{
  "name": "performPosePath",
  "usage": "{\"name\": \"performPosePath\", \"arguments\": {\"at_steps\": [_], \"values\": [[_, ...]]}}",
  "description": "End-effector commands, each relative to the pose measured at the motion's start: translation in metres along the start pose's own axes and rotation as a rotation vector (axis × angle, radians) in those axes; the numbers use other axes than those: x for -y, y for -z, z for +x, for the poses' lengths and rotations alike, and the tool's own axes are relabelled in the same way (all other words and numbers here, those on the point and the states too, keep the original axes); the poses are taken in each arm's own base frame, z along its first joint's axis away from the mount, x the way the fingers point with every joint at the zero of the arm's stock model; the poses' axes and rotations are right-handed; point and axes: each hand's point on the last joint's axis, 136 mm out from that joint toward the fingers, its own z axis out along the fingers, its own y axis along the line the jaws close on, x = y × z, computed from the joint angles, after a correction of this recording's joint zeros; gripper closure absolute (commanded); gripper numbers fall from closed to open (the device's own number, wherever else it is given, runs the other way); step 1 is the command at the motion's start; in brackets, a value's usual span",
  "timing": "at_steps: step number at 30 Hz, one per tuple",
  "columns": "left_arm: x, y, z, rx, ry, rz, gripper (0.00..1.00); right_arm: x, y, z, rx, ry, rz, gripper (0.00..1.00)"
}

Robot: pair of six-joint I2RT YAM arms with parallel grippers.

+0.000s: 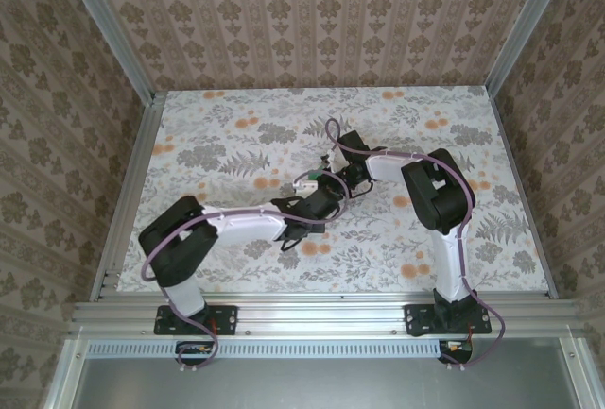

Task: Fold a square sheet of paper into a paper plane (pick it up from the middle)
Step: Fold the wing for the fifth time at the center of the table.

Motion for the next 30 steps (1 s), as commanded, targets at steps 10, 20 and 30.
{"name": "performPosePath", "arguments": {"at_steps": [10, 20, 30], "values": [[-0.005, 0.005, -0.017, -0.057, 0.296, 0.420, 0.69, 0.050, -0.013, 0.013, -0.045, -0.120, 0.132, 0.74], [-0.010, -0.017, -0.002, -0.138, 0.344, 0.457, 0.83, 0.053, -0.011, 0.012, -0.041, -0.142, 0.130, 0.74], [-0.009, -0.021, 0.002, -0.144, 0.347, 0.459, 0.86, 0.057, -0.013, 0.013, -0.044, -0.152, 0.140, 0.74]]}}
